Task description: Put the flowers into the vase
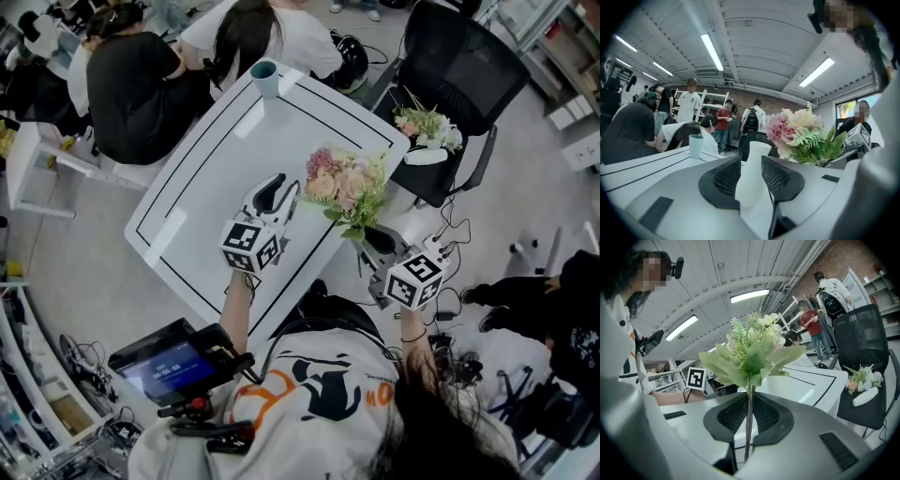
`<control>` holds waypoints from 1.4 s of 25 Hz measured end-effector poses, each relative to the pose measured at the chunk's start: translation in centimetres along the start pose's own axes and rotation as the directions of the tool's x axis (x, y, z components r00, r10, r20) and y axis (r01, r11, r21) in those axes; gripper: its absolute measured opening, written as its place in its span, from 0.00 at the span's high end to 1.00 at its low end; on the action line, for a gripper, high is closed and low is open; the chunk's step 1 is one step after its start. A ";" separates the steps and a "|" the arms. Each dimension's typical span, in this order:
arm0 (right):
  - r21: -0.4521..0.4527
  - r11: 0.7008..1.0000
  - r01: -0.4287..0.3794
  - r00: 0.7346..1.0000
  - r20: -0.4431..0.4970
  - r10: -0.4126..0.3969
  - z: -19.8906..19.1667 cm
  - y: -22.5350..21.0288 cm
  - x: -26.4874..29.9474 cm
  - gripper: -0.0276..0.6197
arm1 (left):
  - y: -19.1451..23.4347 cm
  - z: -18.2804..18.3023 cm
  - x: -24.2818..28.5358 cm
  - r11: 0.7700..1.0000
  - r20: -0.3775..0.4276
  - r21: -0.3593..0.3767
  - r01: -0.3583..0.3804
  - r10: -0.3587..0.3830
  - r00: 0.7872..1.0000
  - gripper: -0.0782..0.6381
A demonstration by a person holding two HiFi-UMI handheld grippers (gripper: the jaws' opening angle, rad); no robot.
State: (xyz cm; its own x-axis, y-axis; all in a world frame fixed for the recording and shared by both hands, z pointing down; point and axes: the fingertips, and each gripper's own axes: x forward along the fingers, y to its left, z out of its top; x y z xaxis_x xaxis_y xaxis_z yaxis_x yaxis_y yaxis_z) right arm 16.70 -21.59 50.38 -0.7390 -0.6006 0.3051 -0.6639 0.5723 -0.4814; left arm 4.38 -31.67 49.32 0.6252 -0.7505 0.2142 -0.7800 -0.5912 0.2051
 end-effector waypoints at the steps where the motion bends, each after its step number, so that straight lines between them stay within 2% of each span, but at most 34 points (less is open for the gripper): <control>1: 0.006 1.000 0.009 1.000 0.013 -0.009 0.4 -0.4 -0.3 0.90 | -0.4 0.1 0.8 1.000 -0.004 0.008 0.025 -0.025 1.000 0.69; 6: 0.025 0.998 0.051 0.997 0.061 -0.053 2.1 -2.3 -1.8 0.90 | -1.6 1.1 4.2 0.994 0.020 -0.003 0.110 -0.109 0.994 0.57; 9: 0.034 0.996 0.083 0.993 0.079 -0.086 2.8 -3.7 -2.2 0.90 | -1.9 0.9 5.4 0.988 0.011 0.001 0.157 -0.157 0.987 0.46; 10: 0.039 0.995 0.091 0.992 0.084 -0.094 3.1 -4.3 -2.2 0.90 | -1.9 0.8 5.8 0.986 0.004 0.003 0.167 -0.167 0.986 0.45; 20: 0.053 0.997 0.056 0.985 0.163 -0.064 8.1 -6.2 -0.3 0.90 | -2.6 -0.1 8.6 0.972 -0.053 0.046 0.231 -0.229 0.972 0.45; 32: 0.008 1.000 0.018 0.982 0.187 -0.019 12.5 -6.1 3.1 0.90 | -2.5 0.1 10.2 0.977 -0.053 0.070 0.200 -0.196 0.979 0.46; 35: 0.006 1.000 0.015 0.978 0.206 -0.016 13.7 -6.2 3.5 0.90 | -2.8 0.5 10.6 0.972 -0.067 0.118 0.204 -0.197 0.978 0.53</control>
State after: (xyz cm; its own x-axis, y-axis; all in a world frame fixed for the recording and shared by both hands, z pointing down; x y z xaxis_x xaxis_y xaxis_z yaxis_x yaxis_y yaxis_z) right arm 19.80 -34.86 43.14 -0.6888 -0.7119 0.1370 -0.6742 0.5596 -0.4820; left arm 13.16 -38.12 50.54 0.7671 -0.5977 0.2330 -0.6337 -0.7625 0.1306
